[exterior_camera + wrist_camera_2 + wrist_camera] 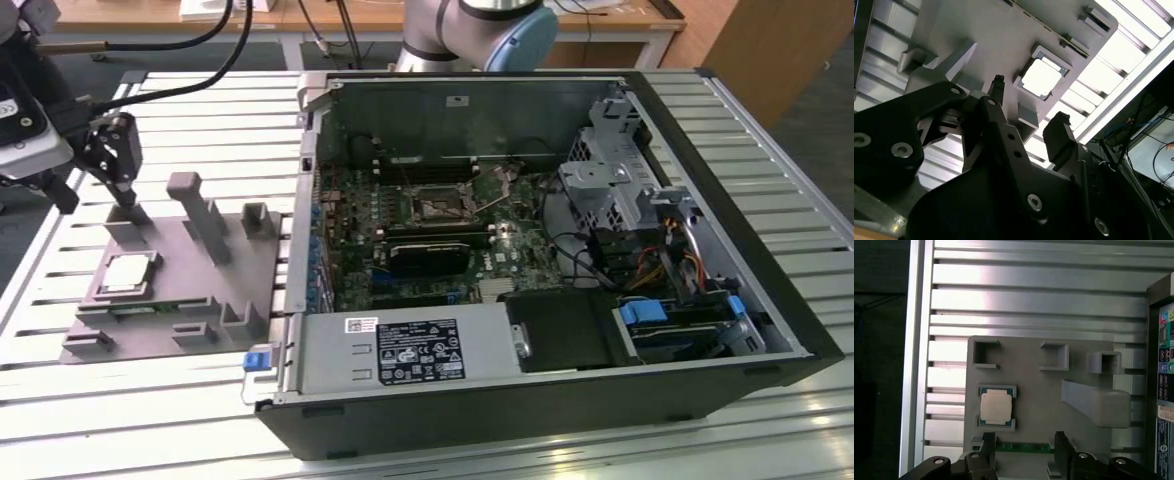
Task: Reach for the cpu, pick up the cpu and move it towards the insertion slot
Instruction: 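Pick up the cpu and move it towards the insertion slot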
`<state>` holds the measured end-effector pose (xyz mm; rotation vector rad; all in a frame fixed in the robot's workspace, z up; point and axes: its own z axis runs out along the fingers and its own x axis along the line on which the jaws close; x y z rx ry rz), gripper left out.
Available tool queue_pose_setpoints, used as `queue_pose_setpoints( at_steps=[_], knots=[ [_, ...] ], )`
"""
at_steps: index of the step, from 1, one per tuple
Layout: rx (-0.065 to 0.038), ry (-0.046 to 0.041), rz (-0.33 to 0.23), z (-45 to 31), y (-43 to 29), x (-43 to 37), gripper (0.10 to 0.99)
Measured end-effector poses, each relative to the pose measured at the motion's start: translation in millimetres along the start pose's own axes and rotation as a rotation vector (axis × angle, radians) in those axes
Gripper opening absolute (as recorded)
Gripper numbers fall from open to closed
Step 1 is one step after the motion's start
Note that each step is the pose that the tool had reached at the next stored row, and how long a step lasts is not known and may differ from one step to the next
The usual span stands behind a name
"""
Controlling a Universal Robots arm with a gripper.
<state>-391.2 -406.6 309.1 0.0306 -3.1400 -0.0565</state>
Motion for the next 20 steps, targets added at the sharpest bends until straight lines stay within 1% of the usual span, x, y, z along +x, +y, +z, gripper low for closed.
queue_pose_setpoints(
  at_steps=[3,20],
  knots=[
    [0.000,0.0001,0.000,4.9,-0.2,0.0,0.588],
    [0.000,0.0003,0.000,25.9,-0.9,0.0,0.588]
  ],
)
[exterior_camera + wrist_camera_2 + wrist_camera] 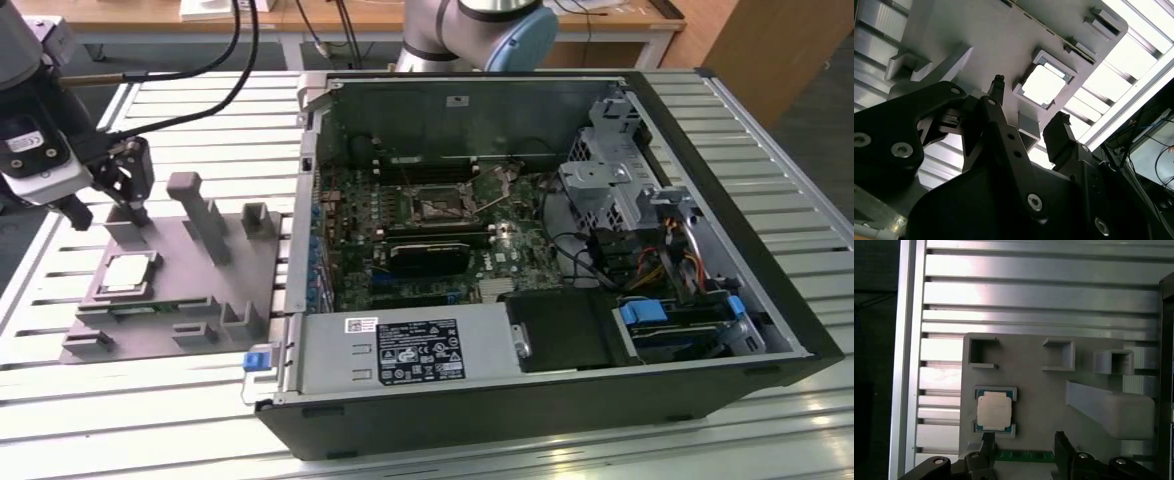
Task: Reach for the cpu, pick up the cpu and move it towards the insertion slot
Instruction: 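Pick up the cpu and move it towards the insertion slot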
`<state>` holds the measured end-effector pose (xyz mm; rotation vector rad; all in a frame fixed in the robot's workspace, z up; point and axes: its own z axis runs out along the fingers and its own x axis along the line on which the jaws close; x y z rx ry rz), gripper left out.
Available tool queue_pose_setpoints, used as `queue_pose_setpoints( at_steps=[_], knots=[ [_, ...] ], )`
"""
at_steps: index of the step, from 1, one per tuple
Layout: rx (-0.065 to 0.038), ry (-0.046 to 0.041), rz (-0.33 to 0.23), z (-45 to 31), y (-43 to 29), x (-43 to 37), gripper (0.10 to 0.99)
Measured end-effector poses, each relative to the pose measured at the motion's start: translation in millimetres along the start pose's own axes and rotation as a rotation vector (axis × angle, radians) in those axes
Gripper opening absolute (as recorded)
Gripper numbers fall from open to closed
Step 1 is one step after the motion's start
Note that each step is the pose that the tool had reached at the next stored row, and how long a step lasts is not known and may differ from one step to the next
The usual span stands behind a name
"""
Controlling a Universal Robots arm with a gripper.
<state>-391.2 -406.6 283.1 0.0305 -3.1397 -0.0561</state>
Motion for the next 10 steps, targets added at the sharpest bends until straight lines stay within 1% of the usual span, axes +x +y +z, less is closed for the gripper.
queue_pose_setpoints(
  at_steps=[5,10],
  knots=[
    [0.000,0.0001,0.000,9.0,-0.7,0.1,0.588],
    [0.001,0.0005,-0.003,15.8,-4.5,1.4,0.588]
  ],
)
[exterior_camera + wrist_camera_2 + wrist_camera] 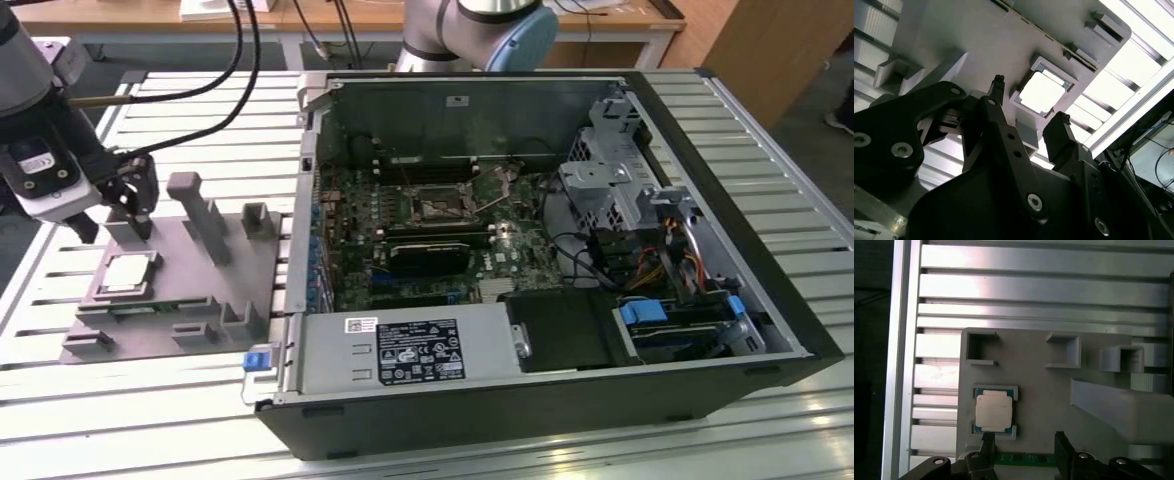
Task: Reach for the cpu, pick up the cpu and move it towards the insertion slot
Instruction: 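Pick up the cpu and move it towards the insertion slot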
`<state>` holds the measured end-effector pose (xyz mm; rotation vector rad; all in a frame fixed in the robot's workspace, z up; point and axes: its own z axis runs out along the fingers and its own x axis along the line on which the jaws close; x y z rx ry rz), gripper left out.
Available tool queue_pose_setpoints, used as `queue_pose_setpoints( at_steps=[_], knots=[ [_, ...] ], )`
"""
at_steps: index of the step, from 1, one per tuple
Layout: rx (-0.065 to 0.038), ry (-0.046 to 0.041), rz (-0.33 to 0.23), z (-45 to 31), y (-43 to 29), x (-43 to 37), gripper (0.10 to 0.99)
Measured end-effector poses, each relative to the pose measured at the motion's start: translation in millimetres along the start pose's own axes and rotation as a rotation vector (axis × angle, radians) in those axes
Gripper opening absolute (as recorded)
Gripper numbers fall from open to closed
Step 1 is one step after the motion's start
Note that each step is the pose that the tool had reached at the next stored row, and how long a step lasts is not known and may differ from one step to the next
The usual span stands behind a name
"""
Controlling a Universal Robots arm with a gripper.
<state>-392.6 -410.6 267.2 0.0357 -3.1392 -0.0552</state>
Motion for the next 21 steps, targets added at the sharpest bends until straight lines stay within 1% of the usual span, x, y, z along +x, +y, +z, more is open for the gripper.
queue_pose_setpoints(
  at_steps=[6,15,17,18,21],
  knots=[
    [0.001,0.0003,-0.002,5.4,-3.3,1.1,0.588],
    [0.001,0.0000,-0.003,18.5,-6.7,3.2,0.588],
    [0.001,0.0002,-0.004,20.8,-7.0,4.0,0.600],
    [0.001,0.0002,-0.004,21.9,-7.1,4.4,0.663],
    [0.001,0.0001,-0.004,25.2,-7.4,5.7,0.663]
  ],
)
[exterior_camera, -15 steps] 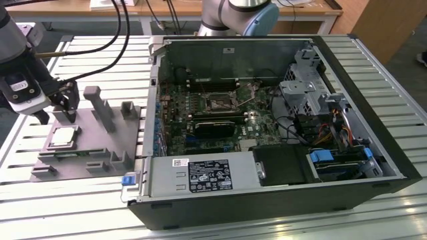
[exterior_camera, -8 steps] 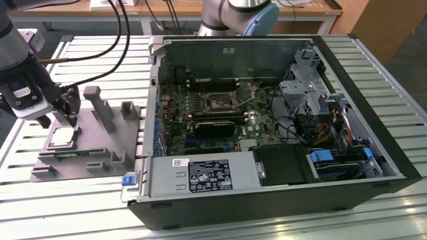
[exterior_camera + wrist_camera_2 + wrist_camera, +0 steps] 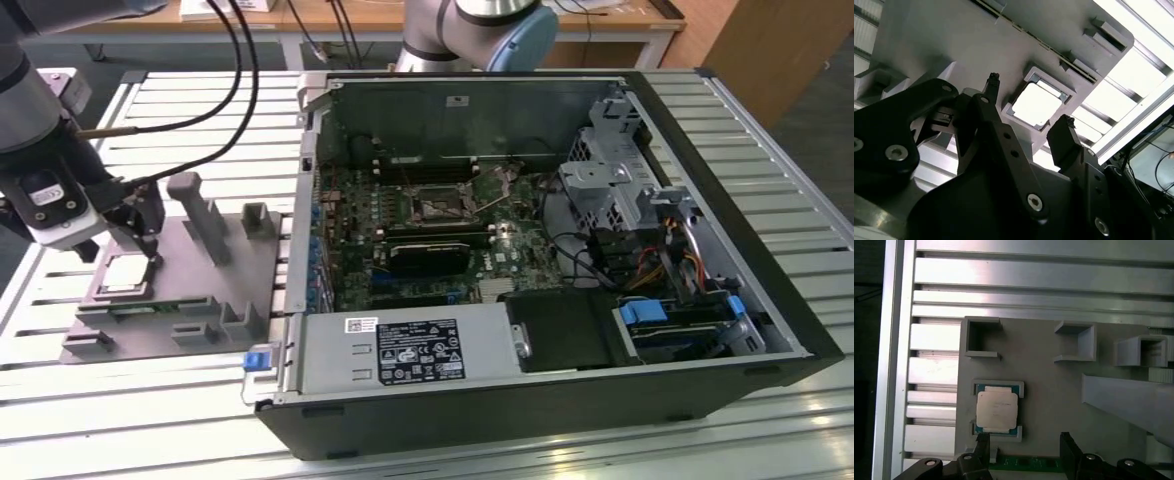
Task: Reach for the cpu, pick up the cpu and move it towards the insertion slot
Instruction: 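Pick up the cpu and move it towards the insertion slot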
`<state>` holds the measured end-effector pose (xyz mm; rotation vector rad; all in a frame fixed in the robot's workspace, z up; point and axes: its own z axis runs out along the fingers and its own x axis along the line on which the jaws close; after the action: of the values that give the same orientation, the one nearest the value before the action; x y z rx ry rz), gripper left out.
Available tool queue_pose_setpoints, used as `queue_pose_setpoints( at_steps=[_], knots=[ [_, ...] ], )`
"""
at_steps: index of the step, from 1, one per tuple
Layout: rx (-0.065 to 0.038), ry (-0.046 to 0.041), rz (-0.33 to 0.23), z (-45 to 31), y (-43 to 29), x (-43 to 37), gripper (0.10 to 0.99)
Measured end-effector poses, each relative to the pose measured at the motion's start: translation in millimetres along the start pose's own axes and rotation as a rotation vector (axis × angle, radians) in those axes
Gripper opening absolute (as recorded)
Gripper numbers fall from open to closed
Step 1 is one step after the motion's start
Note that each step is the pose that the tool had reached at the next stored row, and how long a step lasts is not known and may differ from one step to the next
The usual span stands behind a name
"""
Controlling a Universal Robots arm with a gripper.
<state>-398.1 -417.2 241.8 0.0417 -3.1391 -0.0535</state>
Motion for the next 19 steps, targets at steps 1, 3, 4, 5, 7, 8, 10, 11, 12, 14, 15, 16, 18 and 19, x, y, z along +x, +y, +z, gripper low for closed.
queue_pose_setpoints(
  at_steps=[1,3,4,5,7,8,10,11,12,14,15,16,18,19],
  knots=[
    [0.000,0.0001,0.000,0.9,0.0,0.4,0.663],
    [0.000,-0.0001,0.000,2.9,-0.1,1.1,0.663],
    [0.000,-0.0002,0.000,4.1,-0.2,1.3,0.663],
    [0.000,-0.0001,0.000,5.3,-0.2,1.7,0.663],
    [0.000,-0.0001,0.000,8.4,-0.3,2.2,0.663],
    [0.000,-0.0001,0.000,10.2,-0.4,2.5,0.663],
    [0.000,0.0004,0.000,13.7,-0.4,4.5,0.663],
    [0.000,0.0002,0.000,15.3,-0.4,6.0,0.663],
    [0.000,0.0000,0.000,16.6,-0.4,7.7,0.663],
    [0.000,0.0000,0.000,19.5,-0.5,11.3,0.663],
    [0.000,-0.0001,0.000,21.1,-0.5,13.1,0.663],
    [0.000,-0.0001,0.000,22.9,-0.5,14.7,0.663],
    [0.000,-0.0001,0.000,26.6,-0.5,17.4,0.663],
    [0.000,-0.0003,0.000,28.3,-0.4,18.2,0.663]
  ],
)
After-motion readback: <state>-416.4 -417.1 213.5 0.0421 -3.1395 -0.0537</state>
